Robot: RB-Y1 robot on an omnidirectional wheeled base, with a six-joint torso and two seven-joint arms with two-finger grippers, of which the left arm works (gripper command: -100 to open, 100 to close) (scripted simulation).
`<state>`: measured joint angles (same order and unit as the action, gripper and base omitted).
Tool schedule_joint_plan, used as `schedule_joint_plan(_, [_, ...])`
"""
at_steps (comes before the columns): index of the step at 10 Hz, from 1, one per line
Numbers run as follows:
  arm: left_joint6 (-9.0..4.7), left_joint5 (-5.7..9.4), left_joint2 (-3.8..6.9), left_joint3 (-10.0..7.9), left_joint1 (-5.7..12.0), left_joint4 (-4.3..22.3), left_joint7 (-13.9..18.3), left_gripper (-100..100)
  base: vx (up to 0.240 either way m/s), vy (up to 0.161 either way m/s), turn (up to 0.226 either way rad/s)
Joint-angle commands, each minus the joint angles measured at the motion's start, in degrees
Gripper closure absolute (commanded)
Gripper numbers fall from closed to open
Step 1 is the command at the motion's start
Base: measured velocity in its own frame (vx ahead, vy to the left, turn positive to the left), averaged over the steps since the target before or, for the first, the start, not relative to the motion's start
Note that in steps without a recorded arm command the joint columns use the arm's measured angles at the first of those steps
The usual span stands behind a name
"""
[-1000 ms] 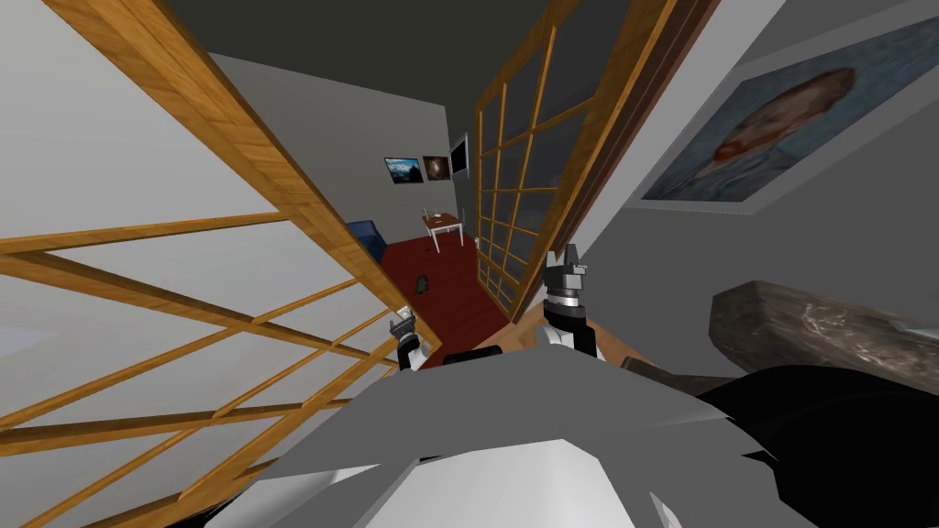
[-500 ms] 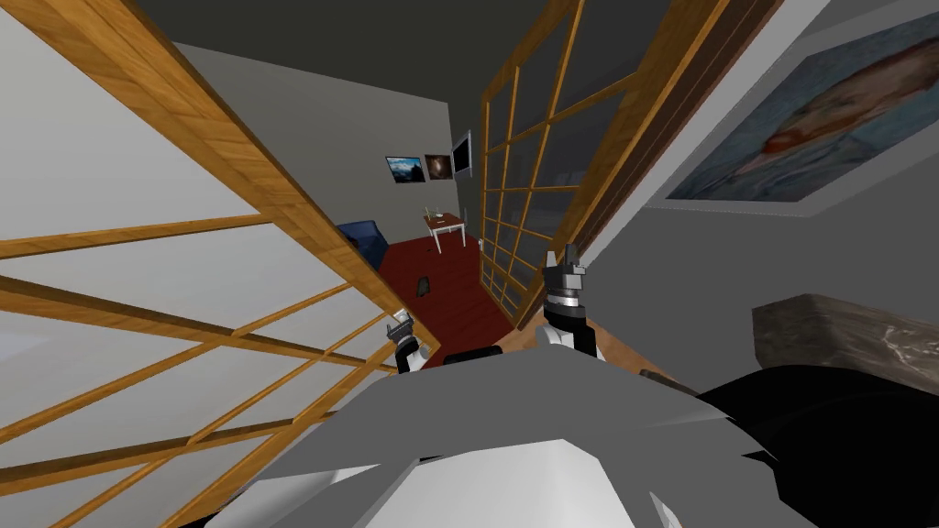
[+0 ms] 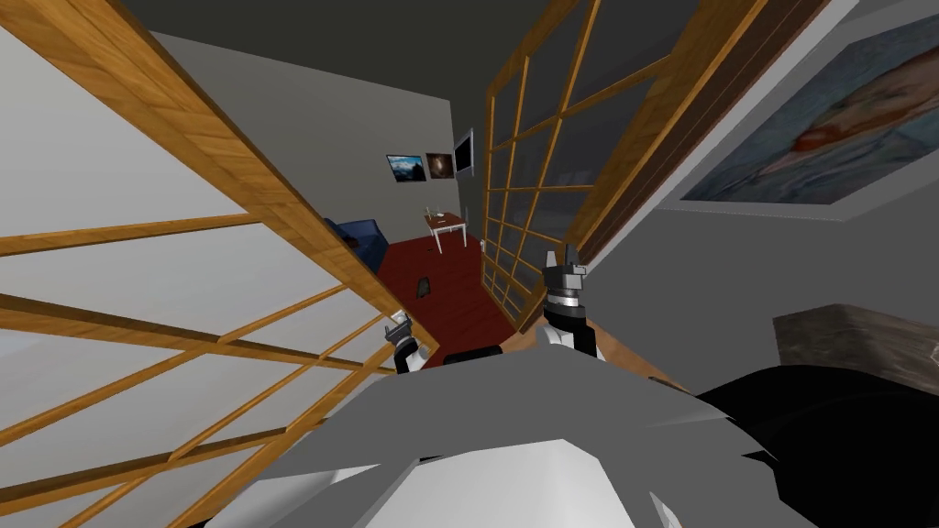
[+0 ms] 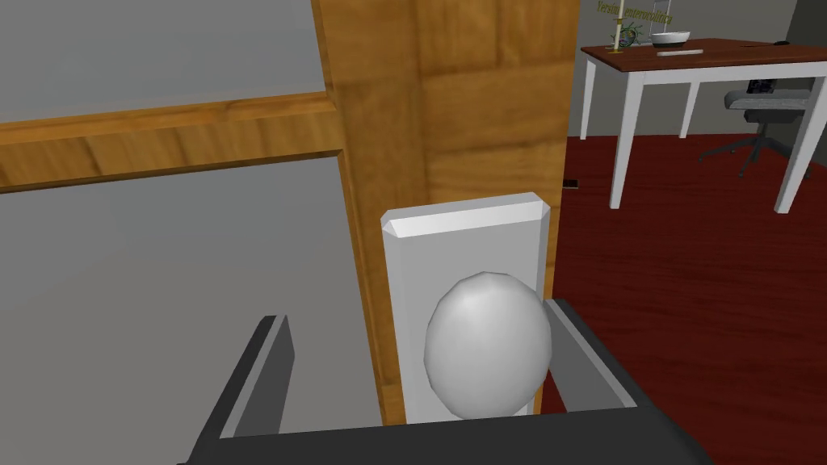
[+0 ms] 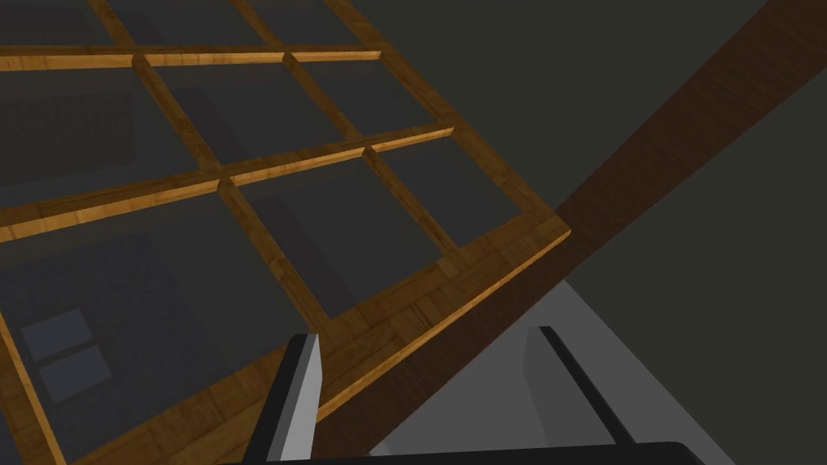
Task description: Push the door open
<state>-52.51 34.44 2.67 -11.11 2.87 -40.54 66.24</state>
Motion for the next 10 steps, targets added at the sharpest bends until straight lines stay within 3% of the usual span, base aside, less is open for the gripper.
schedule_joint_plan(1, [-0.43, 1.72, 0.49, -0.51, -1.24, -1.7, -0.8, 100, 0.139, 0.003, 0.066])
schedule_joint_plan(4, [-0.35, 3.64, -0.19, -0.29, -2.63, -3.6, -2.0, 100, 0.156, 0.027, 0.035])
schedule_joint_plan(6, [-0.35, 3.64, -0.19, -0.29, -2.63, -3.6, -2.0, 100, 0.067, 0.016, -0.002])
schedule_joint_plan(7, [-0.27, 5.30, -0.93, -0.10, -3.84, -5.2, -3.0, 100, 0.120, 0.014, 0.080])
schedule_joint_plan(10, [-0.20, 6.93, -1.82, 0.08, -5.03, -6.8, -4.1, 100, 0.170, 0.002, 0.037])
